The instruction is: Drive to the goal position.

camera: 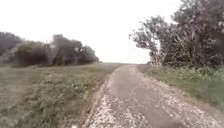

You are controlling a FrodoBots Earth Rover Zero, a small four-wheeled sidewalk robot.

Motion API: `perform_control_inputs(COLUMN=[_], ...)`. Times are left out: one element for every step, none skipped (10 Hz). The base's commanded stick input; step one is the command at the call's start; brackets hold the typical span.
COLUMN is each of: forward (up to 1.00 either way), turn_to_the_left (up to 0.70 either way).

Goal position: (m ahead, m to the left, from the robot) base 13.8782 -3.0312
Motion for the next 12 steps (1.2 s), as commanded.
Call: perform_control_inputs(forward=[0.70,0.70,0.70,0.70,0.70,0.70,0.70,0.70,0.70,0.70,0.70,0.70], turn_to_the_left=[-0.14,-0.14,-0.14,-0.14,-0.14,-0.14,-0.14,-0.14,-0.14,-0.14,-0.14,-0.14])
